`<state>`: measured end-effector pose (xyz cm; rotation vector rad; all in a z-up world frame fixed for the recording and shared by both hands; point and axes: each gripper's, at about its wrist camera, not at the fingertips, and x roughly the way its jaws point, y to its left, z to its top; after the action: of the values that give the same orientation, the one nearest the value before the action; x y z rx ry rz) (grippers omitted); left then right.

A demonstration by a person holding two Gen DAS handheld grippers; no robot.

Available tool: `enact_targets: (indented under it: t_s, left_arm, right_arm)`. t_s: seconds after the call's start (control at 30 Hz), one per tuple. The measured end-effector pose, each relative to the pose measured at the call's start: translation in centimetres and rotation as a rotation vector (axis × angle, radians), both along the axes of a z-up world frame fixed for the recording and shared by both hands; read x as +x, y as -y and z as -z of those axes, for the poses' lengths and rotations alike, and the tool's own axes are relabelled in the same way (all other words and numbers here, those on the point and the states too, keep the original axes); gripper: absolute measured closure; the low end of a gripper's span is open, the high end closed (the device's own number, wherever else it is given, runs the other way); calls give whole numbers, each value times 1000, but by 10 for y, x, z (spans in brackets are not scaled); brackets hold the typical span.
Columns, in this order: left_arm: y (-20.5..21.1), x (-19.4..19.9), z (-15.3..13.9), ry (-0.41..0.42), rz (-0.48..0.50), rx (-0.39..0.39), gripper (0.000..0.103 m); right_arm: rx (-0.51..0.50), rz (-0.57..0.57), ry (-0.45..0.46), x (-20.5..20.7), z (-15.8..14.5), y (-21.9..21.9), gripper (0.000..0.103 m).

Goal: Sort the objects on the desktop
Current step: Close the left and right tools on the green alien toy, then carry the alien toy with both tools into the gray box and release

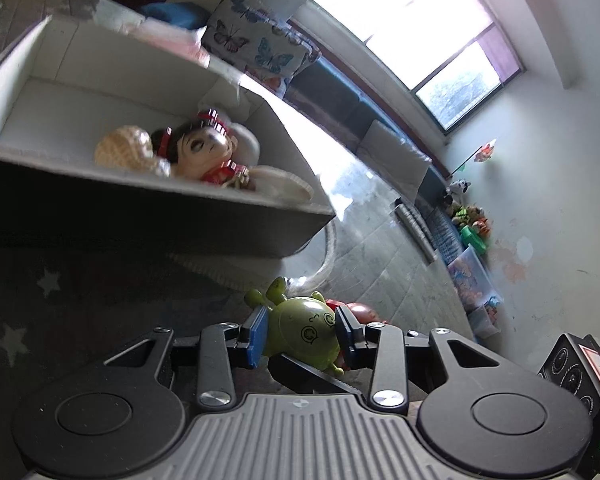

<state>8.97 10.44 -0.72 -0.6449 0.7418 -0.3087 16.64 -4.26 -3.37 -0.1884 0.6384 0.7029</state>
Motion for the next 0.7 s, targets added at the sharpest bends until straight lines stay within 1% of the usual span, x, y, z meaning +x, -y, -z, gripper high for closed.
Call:
enact_targets:
  t_s: [0.2,0.3,0.4,0.57,0.7]
  left_arm:
    - [-12,-5,-31,96,-38,1,64]
    - [-21,-2,-44,140,-63,13,64]
    - [-34,6,-54,166,-92,16,64]
    - [-60,20,-58,181,-147,15,64]
    - [-78,38,-52,153,-182,16,64]
  right_arm:
    - [32,-24,86,2,-31,-11,54]
    - [45,-41,122,9,-43,-20,55]
    - [55,-65,152,22,-53,-35,54]
    - [69,-106,161,45,-58,-61,55]
    - [78,-126,118,70,-54,-82,54]
